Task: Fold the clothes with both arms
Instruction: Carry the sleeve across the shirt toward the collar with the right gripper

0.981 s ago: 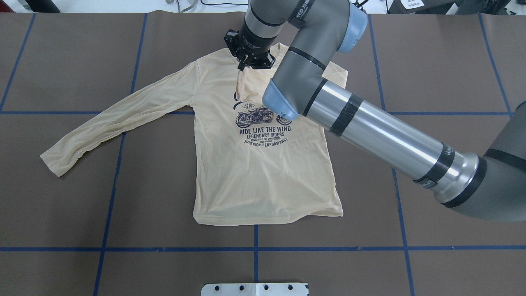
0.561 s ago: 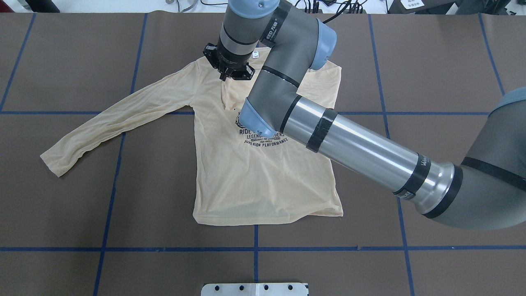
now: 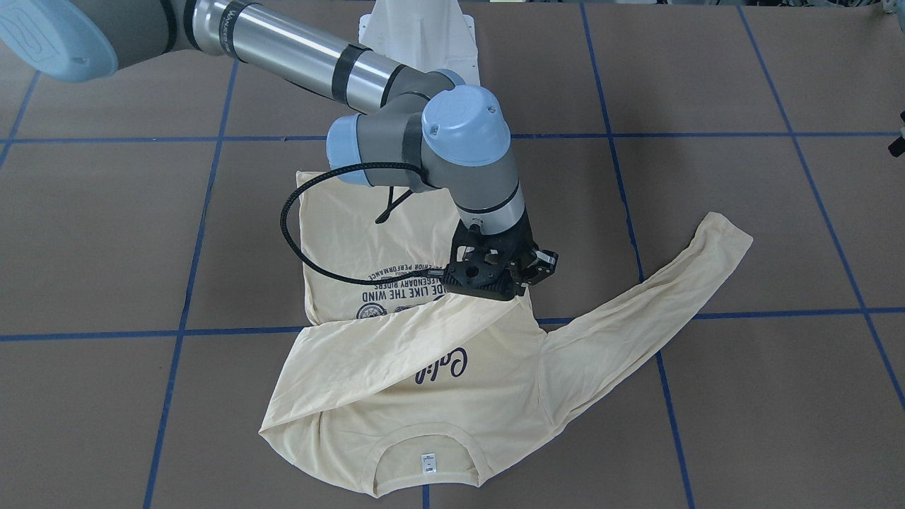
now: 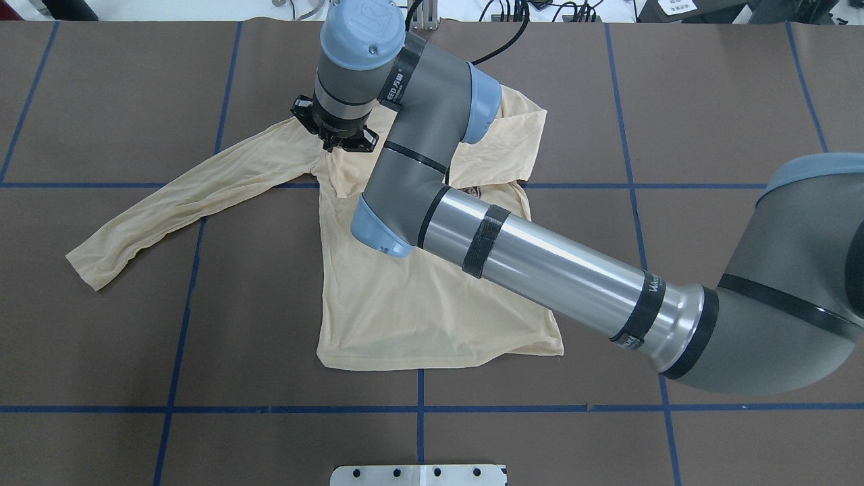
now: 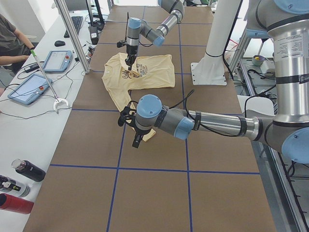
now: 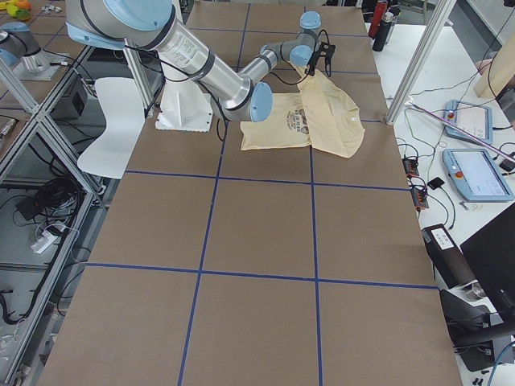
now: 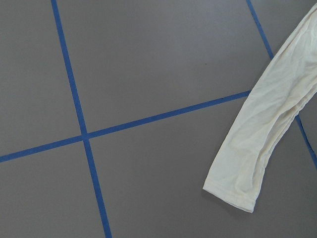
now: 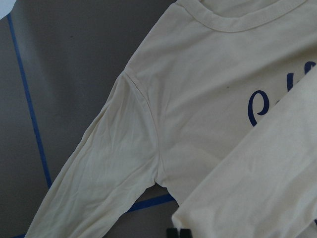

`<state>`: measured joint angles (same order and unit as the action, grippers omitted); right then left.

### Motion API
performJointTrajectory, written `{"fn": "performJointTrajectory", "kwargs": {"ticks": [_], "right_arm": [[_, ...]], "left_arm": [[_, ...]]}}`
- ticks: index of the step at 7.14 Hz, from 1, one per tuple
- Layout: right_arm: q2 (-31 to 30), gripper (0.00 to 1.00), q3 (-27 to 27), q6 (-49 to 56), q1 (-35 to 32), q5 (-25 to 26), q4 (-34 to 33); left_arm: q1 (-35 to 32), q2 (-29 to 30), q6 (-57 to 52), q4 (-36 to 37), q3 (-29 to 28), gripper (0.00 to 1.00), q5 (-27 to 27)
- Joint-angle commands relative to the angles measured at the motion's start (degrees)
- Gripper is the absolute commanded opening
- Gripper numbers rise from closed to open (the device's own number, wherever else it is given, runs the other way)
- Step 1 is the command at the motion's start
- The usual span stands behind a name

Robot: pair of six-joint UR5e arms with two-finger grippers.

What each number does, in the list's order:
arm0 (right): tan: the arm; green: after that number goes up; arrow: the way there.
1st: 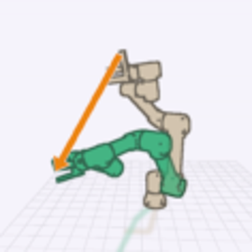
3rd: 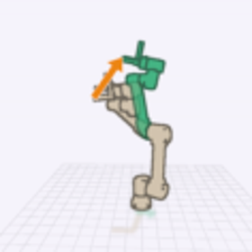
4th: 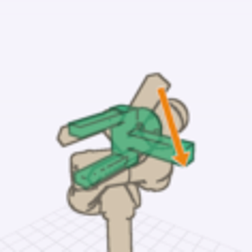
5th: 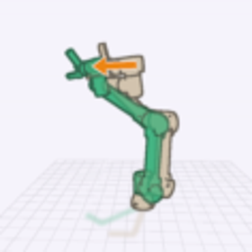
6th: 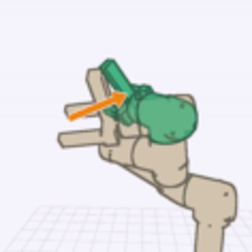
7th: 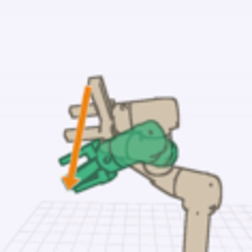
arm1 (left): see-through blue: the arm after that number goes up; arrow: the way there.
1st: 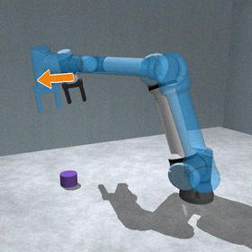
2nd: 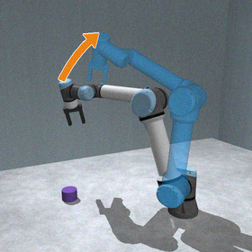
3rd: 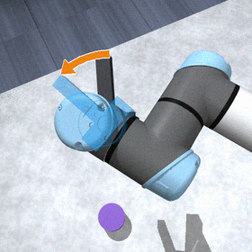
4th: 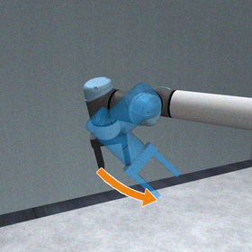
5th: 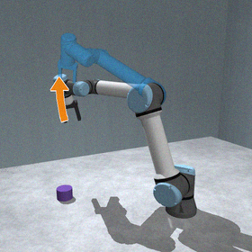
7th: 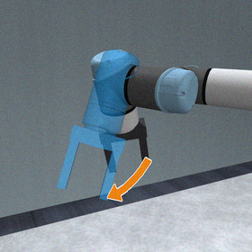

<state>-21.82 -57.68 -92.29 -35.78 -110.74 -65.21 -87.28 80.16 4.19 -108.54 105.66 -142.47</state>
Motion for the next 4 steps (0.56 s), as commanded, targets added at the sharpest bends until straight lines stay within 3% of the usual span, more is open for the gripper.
{"fn": "performJointTrajectory", "kwargs": {"ticks": [1, 2, 4], "right_arm": [[0.37, 0.0, 0.55, 0.18, 1.15, 1.4, 0.87], [0.2, 0.97, 0.72, 0.35, 1.41, 1.84, 0.96], [0.11, 1.0, 0.64, 0.88, 1.5, 1.93, 0.88]], "left_arm": [[0.0, 0.0, 0.03, 0.0, -0.02, 0.99, 0.0], [0.0, 0.0, 0.03, 0.0, 0.07, 0.99, 0.0], [0.26, 0.17, 0.99, 0.0, 0.07, 0.99, -0.7]]}}
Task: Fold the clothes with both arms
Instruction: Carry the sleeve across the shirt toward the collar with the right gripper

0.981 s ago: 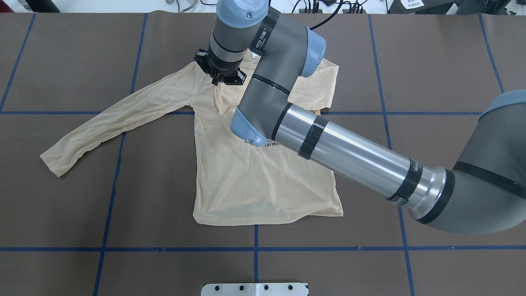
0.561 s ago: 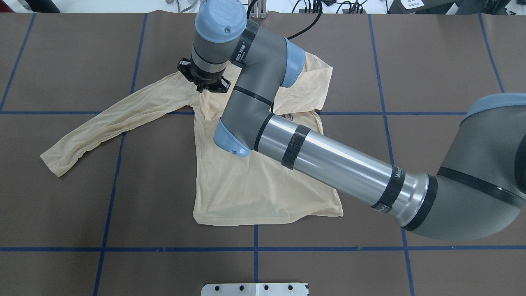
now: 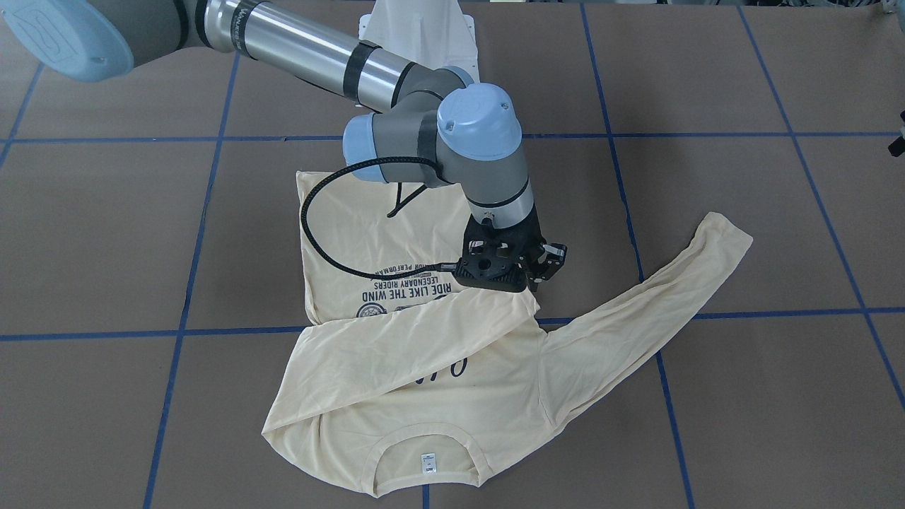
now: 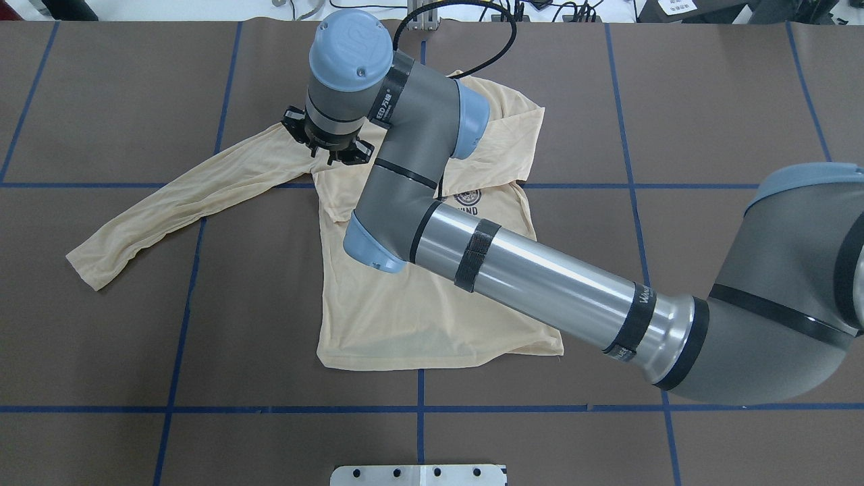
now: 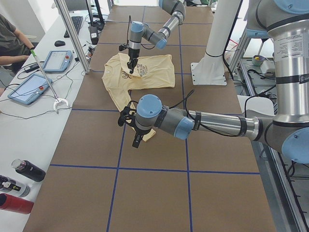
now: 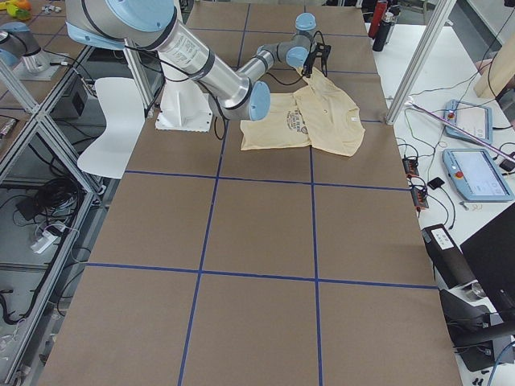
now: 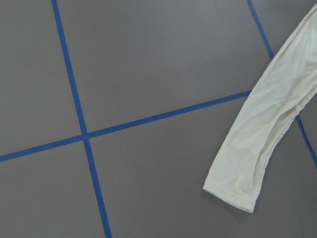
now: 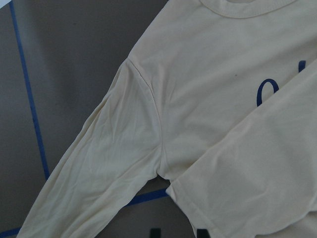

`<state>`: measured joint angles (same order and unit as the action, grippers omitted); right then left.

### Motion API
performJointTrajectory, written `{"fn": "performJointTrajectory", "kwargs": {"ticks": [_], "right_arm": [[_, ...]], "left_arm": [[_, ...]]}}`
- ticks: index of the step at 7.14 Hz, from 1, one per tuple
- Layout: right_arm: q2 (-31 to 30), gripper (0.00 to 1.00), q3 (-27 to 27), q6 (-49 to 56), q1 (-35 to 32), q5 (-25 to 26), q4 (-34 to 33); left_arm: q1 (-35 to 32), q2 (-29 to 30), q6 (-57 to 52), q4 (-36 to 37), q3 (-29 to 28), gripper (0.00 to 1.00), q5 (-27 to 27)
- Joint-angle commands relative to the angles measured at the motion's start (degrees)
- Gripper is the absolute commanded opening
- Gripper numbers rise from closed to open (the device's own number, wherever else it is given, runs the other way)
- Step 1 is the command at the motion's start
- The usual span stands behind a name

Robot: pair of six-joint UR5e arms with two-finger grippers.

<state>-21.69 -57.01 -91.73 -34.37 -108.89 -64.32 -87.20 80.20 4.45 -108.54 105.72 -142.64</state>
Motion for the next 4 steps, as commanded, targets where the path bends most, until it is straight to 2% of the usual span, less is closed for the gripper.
{"fn": "performJointTrajectory", "kwargs": {"ticks": [1, 2, 3, 4], "right_arm": [[-0.11, 1.0, -0.81, 0.06, -0.08, -0.26, -0.02], [-1.85, 1.0, -4.13, -0.38, -0.26, -0.96, -0.45], [-7.26, 1.0, -10.51, -0.47, -1.04, -2.8, -0.81], [-14.8, 1.0, -17.71, -0.47, -3.14, -6.38, -0.81]], "left_arm": [[1.66, 2.48, 5.0, -0.78, 0.1, 0.99, -2.71], [4.72, 4.68, 11.83, -3.58, -0.34, 0.99, -2.64], [9.11, 6.71, 18.42, -6.65, -2.17, 0.99, -1.94], [12.02, 7.25, 20.23, -11.03, -4.88, 0.99, 3.63]]}}
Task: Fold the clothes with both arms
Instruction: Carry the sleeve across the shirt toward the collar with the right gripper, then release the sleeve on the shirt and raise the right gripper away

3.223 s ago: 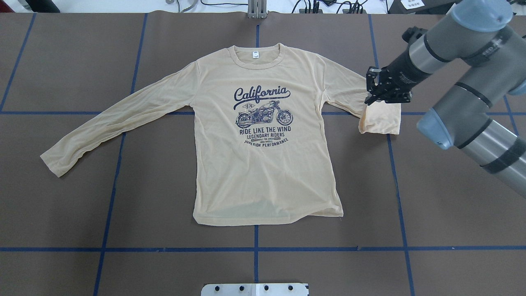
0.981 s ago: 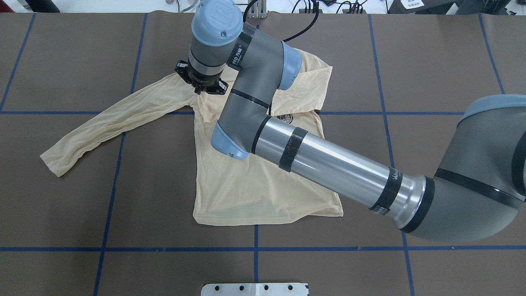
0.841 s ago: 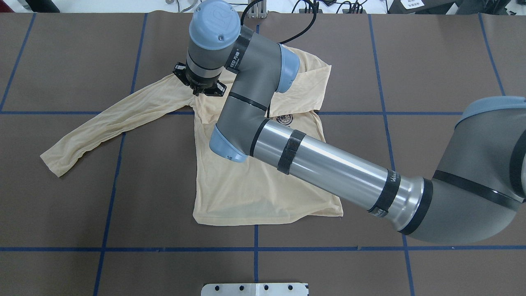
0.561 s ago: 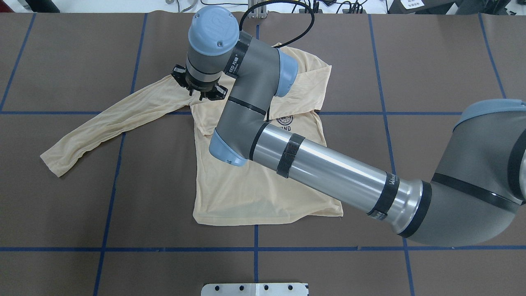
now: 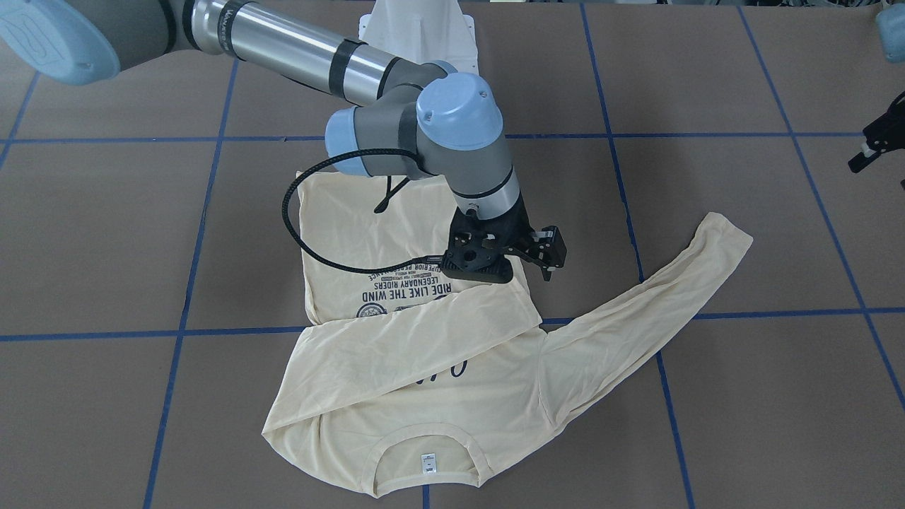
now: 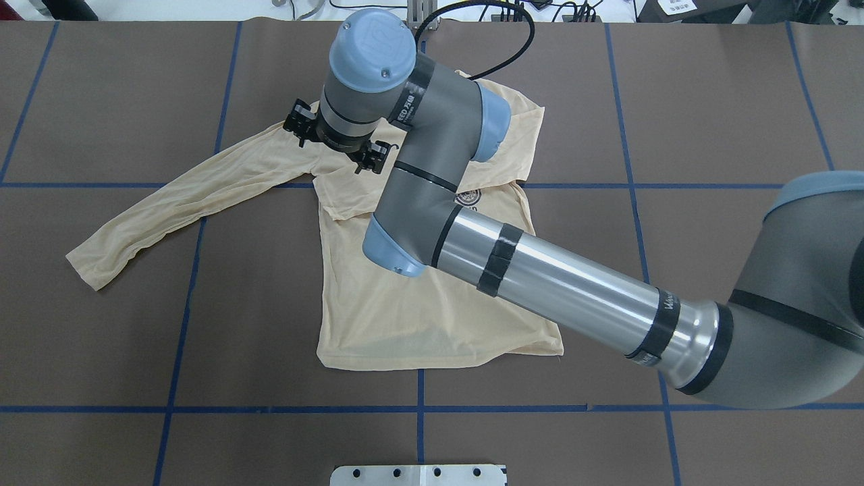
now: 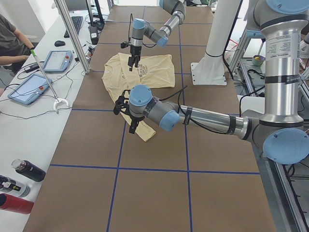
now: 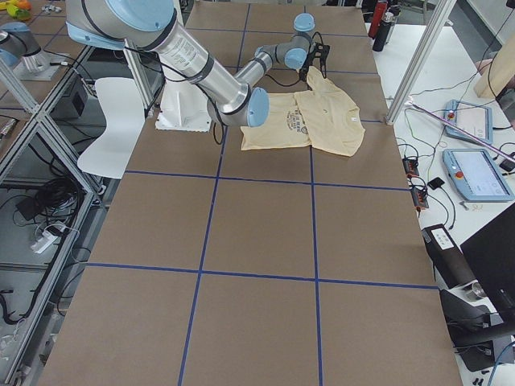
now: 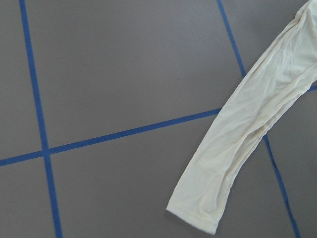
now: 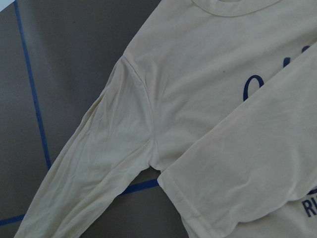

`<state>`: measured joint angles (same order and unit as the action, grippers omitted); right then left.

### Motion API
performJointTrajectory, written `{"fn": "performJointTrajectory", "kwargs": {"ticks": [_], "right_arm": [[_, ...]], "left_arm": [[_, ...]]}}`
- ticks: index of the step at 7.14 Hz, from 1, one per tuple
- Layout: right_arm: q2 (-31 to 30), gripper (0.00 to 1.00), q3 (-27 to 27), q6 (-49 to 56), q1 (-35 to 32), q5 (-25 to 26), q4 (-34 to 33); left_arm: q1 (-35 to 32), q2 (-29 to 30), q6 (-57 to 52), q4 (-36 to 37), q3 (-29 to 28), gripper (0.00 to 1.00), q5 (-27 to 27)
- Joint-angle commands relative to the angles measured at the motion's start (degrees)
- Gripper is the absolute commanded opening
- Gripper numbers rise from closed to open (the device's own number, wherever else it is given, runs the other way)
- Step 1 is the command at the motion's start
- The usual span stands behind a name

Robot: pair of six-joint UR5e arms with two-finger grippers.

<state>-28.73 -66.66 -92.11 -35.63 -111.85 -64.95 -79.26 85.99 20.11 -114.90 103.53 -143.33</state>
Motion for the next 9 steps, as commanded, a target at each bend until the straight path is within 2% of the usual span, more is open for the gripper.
{"fn": "performJointTrajectory", "kwargs": {"ticks": [1, 2, 4, 5, 9], "right_arm": [[-13.23, 1.0, -13.0, 0.34, -4.33, -7.2, -0.09], [-17.11, 1.0, -16.53, 0.35, -6.1, -9.5, -0.09], [-25.46, 1.0, -23.57, 0.61, -8.91, -12.24, -0.18], [-25.85, 1.0, -23.77, 0.61, -9.01, -12.16, -0.18], [-28.39, 1.0, -24.83, 0.61, -9.8, -12.16, -0.09]], "left_arm": [[7.25, 1.89, 4.94, -10.02, -7.34, 0.98, 8.11], [8.67, 3.38, 6.16, -14.69, -13.12, 0.92, 8.24], [13.49, 3.57, 9.77, -18.24, -16.86, 0.8, 8.24], [14.22, 3.13, 10.82, -18.34, -16.87, 0.73, 8.06], [17.73, 3.3, 11.36, -18.6, -19.86, 0.65, 8.15]]}}
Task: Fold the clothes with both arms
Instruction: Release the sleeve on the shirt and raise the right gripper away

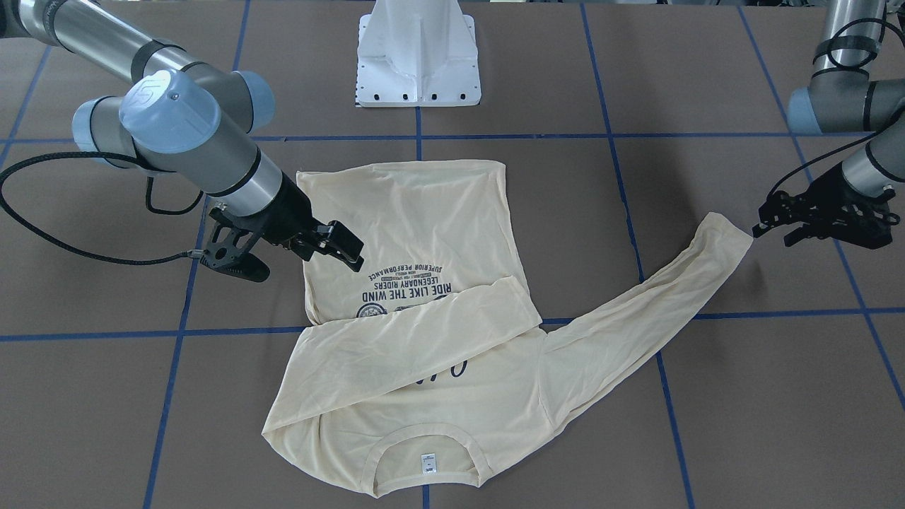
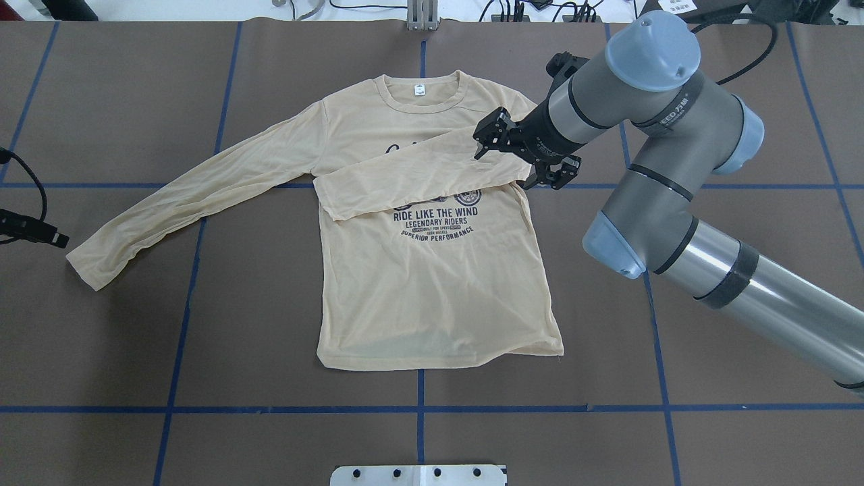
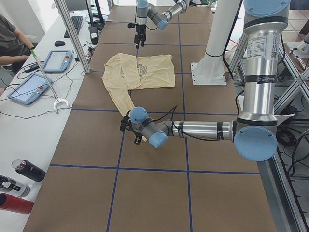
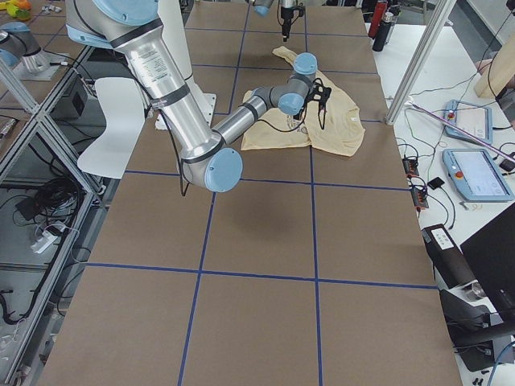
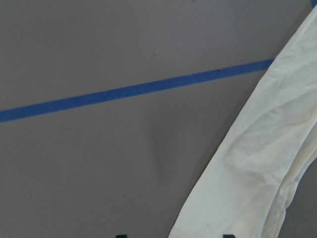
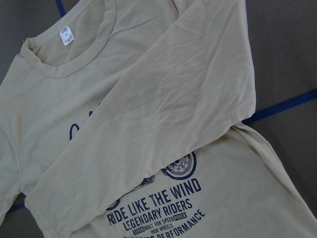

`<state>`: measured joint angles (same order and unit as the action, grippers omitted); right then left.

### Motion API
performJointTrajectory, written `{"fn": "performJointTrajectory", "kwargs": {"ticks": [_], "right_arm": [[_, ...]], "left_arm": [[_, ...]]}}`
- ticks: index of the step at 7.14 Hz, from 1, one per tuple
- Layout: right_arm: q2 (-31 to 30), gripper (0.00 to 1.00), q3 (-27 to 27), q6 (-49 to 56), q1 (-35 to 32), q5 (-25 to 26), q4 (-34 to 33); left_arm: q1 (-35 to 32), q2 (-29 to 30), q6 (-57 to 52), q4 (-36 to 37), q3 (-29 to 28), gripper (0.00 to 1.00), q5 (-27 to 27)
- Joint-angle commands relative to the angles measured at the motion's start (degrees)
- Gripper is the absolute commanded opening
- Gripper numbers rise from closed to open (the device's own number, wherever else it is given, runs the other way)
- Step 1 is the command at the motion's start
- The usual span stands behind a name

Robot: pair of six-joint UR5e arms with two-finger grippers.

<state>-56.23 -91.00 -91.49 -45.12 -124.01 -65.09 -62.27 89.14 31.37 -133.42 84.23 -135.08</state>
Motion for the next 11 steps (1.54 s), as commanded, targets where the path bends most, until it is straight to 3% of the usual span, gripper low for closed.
{"fn": "performJointTrajectory", "kwargs": {"ticks": [1, 4, 11], "right_arm": [[-0.98, 1.0, -0.41, 0.0, -0.41, 0.08, -0.04], [-5.7, 0.99, -3.55, 0.0, -1.82, 0.17, -0.3], [-7.05, 0.99, -4.1, 0.0, -2.26, 0.61, -0.3]], "left_arm": [[0.84, 0.24, 0.01, 0.0, -0.82, 0.61, 0.08], [1.89, 0.42, 0.1, 0.09, -0.82, 0.61, 0.09], [3.3, 1.91, 0.01, -1.67, -4.42, 0.51, 0.17]]}}
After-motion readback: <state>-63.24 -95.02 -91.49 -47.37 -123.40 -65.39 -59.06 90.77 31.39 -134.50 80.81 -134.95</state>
